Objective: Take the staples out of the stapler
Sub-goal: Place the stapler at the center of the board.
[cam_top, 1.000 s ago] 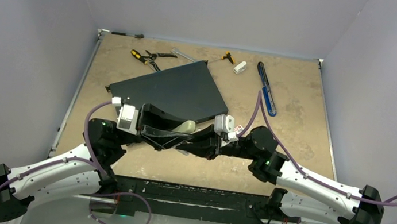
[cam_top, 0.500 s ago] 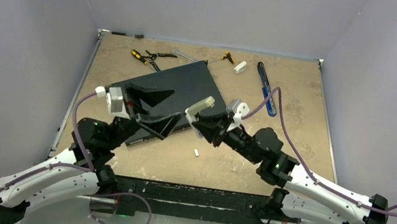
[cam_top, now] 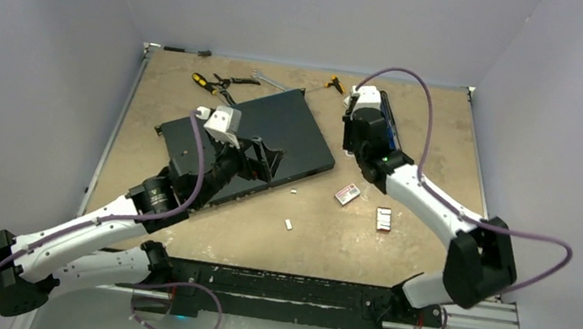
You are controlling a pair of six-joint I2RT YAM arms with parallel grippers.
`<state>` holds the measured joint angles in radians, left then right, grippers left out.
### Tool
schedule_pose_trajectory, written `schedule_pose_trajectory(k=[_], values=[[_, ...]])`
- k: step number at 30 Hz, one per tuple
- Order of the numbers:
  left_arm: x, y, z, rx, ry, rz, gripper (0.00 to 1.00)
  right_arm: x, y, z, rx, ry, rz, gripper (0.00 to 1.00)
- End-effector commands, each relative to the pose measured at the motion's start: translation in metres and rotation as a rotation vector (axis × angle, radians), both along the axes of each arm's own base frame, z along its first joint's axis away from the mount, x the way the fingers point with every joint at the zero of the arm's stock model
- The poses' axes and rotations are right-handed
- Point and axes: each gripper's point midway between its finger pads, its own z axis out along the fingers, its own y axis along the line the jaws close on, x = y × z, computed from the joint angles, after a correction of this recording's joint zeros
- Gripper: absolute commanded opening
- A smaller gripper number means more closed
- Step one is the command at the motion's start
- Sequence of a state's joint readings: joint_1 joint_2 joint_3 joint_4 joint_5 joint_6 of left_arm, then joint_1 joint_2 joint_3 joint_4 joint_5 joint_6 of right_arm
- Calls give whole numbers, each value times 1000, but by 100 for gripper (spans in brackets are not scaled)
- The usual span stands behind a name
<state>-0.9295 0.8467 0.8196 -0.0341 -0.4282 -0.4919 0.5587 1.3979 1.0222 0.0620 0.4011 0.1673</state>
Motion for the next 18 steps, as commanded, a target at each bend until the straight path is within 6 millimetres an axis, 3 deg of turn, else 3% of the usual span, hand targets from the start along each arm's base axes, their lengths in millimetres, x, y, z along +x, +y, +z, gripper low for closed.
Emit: schedule_pose_trajectory(k=[1, 8, 15, 18], values=[[-2, 2, -14, -10, 58, 15, 94, 33, -29, -21, -107, 71, -26, 0], [-7, 1, -41, 16, 112, -3, 94, 75, -68, -64, -119, 136, -31, 0], [-8, 1, -57, 42, 143, -4, 94, 97, -80, -116, -159, 210, -1, 0], [-7, 2, -64, 58, 152, 5, 94, 103, -87, -131, -145, 242, -4, 5]])
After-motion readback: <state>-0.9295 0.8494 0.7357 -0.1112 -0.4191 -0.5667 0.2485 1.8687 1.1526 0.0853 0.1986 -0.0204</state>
